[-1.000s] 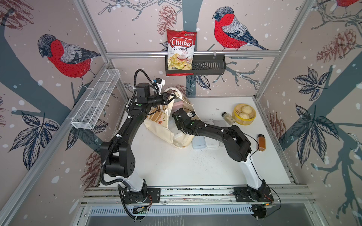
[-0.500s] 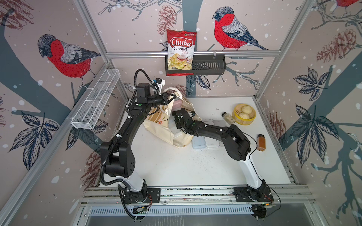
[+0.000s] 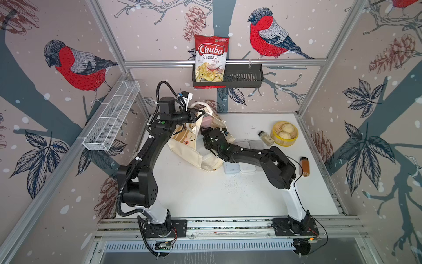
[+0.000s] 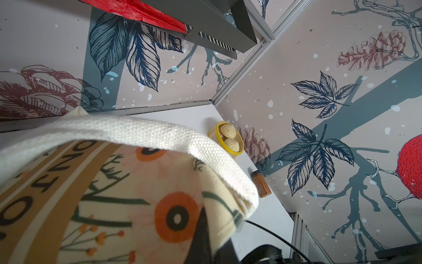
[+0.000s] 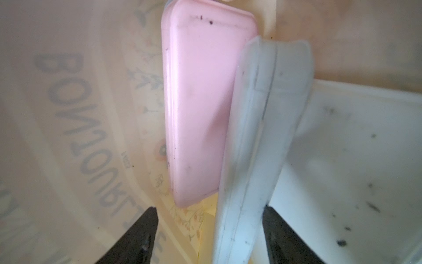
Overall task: Take out the pencil case from the canvas bag
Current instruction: Pick up the pencil case from the canvas bag.
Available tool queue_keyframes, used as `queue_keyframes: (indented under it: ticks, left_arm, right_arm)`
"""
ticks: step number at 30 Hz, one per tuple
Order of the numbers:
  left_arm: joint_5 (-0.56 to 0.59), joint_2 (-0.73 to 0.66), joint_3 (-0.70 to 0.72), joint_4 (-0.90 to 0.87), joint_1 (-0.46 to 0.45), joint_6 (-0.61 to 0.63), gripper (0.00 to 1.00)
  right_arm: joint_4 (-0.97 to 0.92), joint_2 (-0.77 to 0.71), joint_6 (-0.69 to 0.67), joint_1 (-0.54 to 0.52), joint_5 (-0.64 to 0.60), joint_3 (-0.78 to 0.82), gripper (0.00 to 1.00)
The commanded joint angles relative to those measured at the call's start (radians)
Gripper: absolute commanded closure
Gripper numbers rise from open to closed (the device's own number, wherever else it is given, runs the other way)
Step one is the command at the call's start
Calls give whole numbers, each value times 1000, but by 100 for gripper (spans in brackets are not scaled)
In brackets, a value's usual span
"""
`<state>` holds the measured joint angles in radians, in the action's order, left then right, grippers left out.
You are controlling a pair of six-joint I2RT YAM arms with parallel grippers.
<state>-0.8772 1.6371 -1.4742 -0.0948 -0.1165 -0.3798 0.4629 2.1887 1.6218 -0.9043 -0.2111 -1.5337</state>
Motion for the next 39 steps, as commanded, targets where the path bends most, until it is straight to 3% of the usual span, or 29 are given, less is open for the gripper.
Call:
queue_keyframes:
  ticks: [1,24,39]
  left_arm:
    - [-51,-5,-14,63,-4,7,100]
    - [-56,1,-13,59,-22,13,100]
    - [-49,-1,-20,45,-23,21,100]
  right_arm:
    - [44,8,-2,6,12,-15,26]
    - [175,60,4,18,-4,-52,28]
    - [71,121,84,19,28,-69,30]
